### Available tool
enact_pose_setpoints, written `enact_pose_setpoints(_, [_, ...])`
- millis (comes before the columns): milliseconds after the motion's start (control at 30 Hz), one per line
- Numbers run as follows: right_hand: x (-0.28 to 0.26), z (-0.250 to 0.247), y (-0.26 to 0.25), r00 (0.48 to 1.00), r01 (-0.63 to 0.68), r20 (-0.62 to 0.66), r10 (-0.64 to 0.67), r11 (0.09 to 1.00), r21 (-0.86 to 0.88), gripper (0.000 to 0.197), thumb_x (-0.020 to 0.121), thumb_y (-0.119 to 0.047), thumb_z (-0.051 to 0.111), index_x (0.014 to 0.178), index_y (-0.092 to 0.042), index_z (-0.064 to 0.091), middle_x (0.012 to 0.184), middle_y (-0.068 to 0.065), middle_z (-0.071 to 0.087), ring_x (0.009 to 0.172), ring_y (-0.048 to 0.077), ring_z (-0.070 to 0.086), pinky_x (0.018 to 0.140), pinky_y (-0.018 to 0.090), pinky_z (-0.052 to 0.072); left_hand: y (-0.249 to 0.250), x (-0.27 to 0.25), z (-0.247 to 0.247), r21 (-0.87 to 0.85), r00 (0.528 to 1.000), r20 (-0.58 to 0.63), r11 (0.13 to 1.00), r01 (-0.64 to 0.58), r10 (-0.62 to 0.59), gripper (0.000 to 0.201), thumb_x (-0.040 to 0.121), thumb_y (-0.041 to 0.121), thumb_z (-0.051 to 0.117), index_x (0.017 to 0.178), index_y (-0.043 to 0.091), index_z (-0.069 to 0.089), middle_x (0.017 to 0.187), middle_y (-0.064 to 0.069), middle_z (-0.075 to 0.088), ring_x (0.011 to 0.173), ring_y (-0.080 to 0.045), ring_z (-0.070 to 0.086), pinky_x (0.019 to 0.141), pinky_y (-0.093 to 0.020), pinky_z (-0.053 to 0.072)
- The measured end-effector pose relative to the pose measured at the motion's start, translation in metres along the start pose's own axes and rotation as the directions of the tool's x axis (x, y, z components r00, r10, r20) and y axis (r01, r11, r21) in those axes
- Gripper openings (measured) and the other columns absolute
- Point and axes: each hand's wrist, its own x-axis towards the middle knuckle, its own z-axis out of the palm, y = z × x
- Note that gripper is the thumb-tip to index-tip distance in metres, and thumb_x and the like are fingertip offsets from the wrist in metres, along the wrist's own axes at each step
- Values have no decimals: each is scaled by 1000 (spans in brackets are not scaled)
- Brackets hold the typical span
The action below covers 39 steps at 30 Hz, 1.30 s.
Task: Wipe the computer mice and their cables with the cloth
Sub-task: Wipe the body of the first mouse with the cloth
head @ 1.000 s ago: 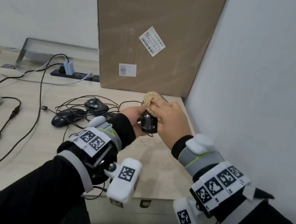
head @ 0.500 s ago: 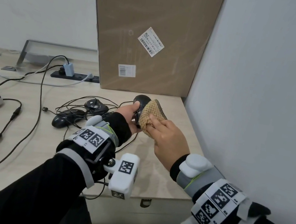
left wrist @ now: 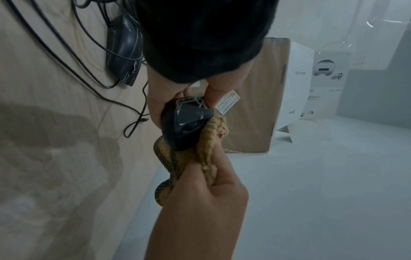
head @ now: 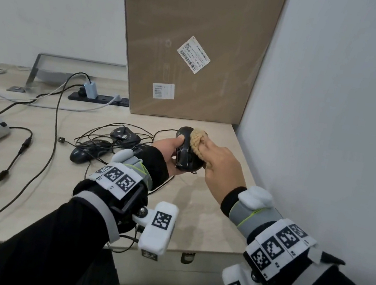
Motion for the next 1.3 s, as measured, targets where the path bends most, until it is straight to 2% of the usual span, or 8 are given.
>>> enact_pose_setpoints(167, [-18, 12, -6, 985, 166, -32, -168, 984, -60, 54, 67, -6, 26, 99, -4, 70, 120, 15, 64, 73, 32, 61, 68, 33, 56, 7, -2, 0, 34, 998, -58, 999, -31, 32, 34, 101, 30, 40, 123, 6, 50, 86, -11, 57, 82, -27, 58, 86, -42, 42])
enact_pose_setpoints(367, [-31, 19, -9, 968, 237, -48, -245, 962, -137, 44, 71, 0, 33, 94, -6, 70, 120, 13, 65, 74, 29, 61, 56, 35, 54, 9, -2, -3, 86, 997, -76, 996, -15, 22, 43, 101, 32, 38, 129, 1, 48, 118, -15, 60, 119, -31, 54, 90, -44, 45])
enact_pose_setpoints(500, [-20, 13, -12, 977, 178, -100, -190, 977, -119, 48, 69, -6, 31, 96, -9, 71, 116, 9, 68, 68, 29, 61, 56, 32, 54, 7, -2, -4, 110, 996, -82, 994, -23, 32, 40, 101, 29, 39, 130, 2, 48, 88, -12, 59, 86, -26, 59, 76, -41, 44])
enact_pose_setpoints(667, [3, 0, -7, 987, 118, -99, -126, 990, -76, 55, 68, -10, 27, 104, -9, 69, 117, 12, 66, 67, 33, 61, 63, 32, 55, 9, -9, 2, 98, 999, -39, 995, -19, 23, 36, 101, 26, 41, 129, 6, 49, 89, -11, 59, 97, -27, 59, 84, -43, 44])
enact_pose_setpoints(900, [-15, 2, -11, 953, 291, -42, -299, 947, -137, 48, 70, -5, 31, 95, -9, 72, 116, 10, 67, 73, 29, 62, 62, 33, 55, 20, -8, -1, 98, 990, -117, 993, -64, 75, 31, 101, 27, 41, 120, 5, 49, 82, -11, 57, 73, -25, 56, 71, -41, 45])
enact_pose_setpoints(1033, [-29, 3, -7, 967, 239, -77, -242, 970, -48, 48, 68, -9, 31, 90, -11, 73, 109, 6, 71, 70, 28, 64, 56, 33, 56, 20, -12, -5, 107, 988, -138, 993, -53, 67, 26, 101, 25, 41, 119, 7, 47, 80, -11, 54, 87, -29, 60, 67, -41, 46])
enact_pose_setpoints(1167, [-14, -7, -3, 981, 8, -191, 9, 996, 89, 54, 71, -13, 31, 109, -10, 69, 122, 8, 65, 85, 34, 64, 76, 39, 54, 19, -15, -8, 99, 991, -120, 994, -50, 62, 41, 101, 24, 42, 137, 5, 42, 84, -9, 55, 95, -27, 59, 71, -43, 45])
enact_pose_setpoints(1300, [5, -9, -15, 992, 106, -64, -107, 994, -6, 49, 70, -3, 39, 111, -9, 66, 127, 11, 61, 83, 36, 62, 69, 40, 55, 15, -18, -1, 157, 993, -107, 987, -24, 41, 32, 101, 25, 40, 126, 7, 49, 82, -9, 55, 96, -27, 60, 73, -42, 43])
